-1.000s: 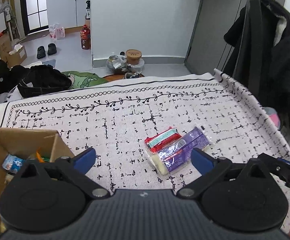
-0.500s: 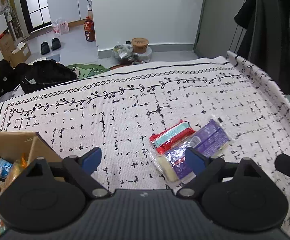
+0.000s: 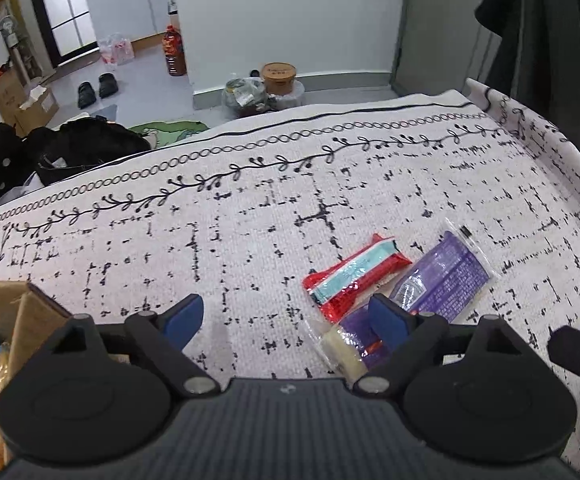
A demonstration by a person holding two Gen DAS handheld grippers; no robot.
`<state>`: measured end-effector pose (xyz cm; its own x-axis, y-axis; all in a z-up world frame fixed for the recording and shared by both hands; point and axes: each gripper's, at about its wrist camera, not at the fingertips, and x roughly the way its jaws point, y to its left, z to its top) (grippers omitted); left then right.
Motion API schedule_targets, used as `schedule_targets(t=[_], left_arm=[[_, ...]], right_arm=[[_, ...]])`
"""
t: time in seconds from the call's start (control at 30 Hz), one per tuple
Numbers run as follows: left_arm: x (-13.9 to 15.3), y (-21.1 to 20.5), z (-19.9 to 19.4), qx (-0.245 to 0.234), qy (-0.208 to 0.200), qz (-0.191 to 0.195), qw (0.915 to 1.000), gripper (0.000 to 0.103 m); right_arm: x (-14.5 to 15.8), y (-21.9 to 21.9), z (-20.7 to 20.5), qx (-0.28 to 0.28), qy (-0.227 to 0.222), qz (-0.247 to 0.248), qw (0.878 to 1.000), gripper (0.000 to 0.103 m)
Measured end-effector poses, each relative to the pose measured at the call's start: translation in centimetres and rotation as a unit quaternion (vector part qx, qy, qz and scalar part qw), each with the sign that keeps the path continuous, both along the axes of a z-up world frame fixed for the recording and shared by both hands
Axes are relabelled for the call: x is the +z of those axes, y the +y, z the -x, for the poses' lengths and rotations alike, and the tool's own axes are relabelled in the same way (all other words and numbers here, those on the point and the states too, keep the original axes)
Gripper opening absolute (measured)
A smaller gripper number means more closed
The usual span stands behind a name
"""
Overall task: Organize snacks
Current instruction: 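Move both open tools back toward the red and purple bars, then grasp the red bar with the left tool while the right grasps the purple bar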
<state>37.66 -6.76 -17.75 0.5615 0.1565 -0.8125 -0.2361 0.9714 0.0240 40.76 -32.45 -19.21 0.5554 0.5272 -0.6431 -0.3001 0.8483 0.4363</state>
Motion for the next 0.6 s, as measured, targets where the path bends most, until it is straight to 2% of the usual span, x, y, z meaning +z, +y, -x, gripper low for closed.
schedule_targets(t=[0.17, 0.4, 0.6], left_arm=[[-0.4, -0.4, 0.1, -0.017, 0.001, 0.032, 0.9993, 0.091], [-0.7, -2.2, 0.7, -0.042, 0.01, 0.044, 0.9981, 0.092], [-0.9, -4.3, 1.3, -0.094, 0.019, 0.065, 0.9933, 0.092]], right_arm=[[0.1, -0.2, 0.1, -0.004, 0.0, -0.005, 1.0, 0.093], [0.3, -0.3, 0.2, -0.006, 0.003, -0.012, 1.0, 0.093], [0.1, -0.2, 0.1, -0.007, 0.01, -0.014, 1.0, 0.087]])
